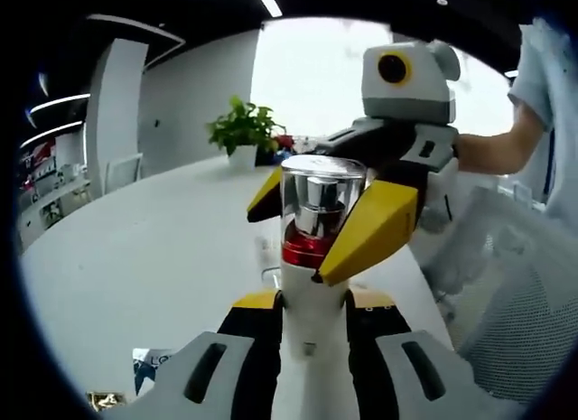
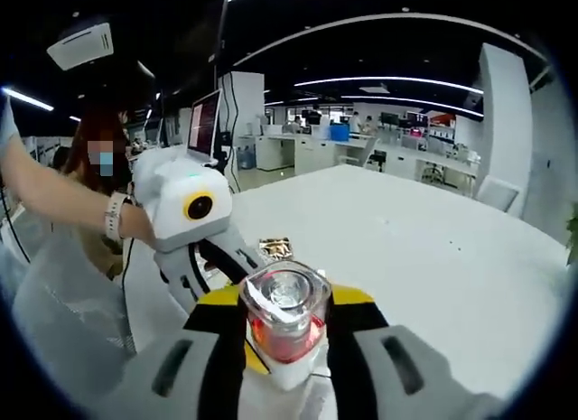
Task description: Arrange the skincare products in the storage area until every visible bottle or jar stands upright without overlapping.
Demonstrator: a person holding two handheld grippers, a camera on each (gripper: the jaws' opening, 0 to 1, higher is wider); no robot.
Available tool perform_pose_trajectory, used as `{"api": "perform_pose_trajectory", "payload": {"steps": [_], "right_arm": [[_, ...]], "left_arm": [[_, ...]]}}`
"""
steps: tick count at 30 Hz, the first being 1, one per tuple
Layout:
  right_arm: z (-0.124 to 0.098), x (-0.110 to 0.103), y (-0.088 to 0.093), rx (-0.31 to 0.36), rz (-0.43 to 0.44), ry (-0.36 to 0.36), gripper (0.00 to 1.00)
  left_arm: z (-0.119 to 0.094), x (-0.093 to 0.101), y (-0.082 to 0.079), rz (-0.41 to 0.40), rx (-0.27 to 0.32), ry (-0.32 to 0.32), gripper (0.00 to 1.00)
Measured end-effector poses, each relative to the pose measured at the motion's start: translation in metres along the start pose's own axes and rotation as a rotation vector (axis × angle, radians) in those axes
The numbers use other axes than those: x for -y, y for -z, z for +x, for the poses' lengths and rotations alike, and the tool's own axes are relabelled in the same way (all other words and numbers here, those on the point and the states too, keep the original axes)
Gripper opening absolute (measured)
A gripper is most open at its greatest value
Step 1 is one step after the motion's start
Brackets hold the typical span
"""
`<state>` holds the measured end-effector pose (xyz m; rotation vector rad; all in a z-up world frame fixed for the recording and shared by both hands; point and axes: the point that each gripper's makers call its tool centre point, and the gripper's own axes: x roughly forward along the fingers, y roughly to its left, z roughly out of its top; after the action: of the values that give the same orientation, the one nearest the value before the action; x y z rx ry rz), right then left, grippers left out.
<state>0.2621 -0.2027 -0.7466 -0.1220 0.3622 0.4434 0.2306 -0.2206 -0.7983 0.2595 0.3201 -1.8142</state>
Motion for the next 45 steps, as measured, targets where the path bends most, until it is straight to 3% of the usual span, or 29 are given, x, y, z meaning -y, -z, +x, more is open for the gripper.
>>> {"api": "perform_pose_trajectory", "payload": {"steps": [5,8,12,16,19,23,29,33,36,38,45], "right_arm": [[-0.001,-0.004,-0.001,0.007,-0.003,-0.03,0.36],[-0.001,-0.006,0.005,-0.022,-0.004,-0.045,0.49],[-0.005,-0.006,0.007,-0.021,-0.009,-0.036,0.52],[-0.009,-0.002,0.007,-0.019,0.006,-0.029,0.61],[-0.012,-0.002,0.007,-0.015,0.004,-0.026,0.71],[-0.019,-0.005,0.008,-0.016,0.005,-0.024,0.76],[-0.029,-0.004,0.006,0.004,-0.014,0.0,0.79],[-0.037,-0.002,0.003,0.028,0.006,0.02,0.84],[-0.041,-0.003,0.006,0.018,0.004,0.026,0.87],[-0.044,-0.005,0.009,0.004,0.0,0.026,0.9],[-0.051,-0.006,0.021,-0.041,-0.033,0.05,1.0]], "left_arm": [[0.0,0.001,-0.001,-0.001,-0.003,-0.016,0.27],[-0.001,0.002,-0.004,-0.004,0.002,-0.017,0.32],[-0.005,-0.001,0.002,-0.009,-0.03,-0.047,0.34],[-0.01,0.001,0.005,-0.018,-0.048,-0.062,0.36],[-0.014,0.001,0.003,-0.038,-0.054,-0.085,0.44],[-0.019,0.006,-0.003,-0.053,-0.042,-0.118,0.54],[-0.028,0.01,0.013,-0.067,-0.125,-0.179,0.68],[-0.035,0.018,0.017,-0.075,-0.148,-0.191,0.74],[-0.043,0.02,0.018,-0.076,-0.164,-0.217,0.77],[-0.05,0.014,0.018,-0.088,-0.164,-0.269,0.84],[-0.065,0.019,0.02,-0.136,-0.18,-0.299,0.97]]}}
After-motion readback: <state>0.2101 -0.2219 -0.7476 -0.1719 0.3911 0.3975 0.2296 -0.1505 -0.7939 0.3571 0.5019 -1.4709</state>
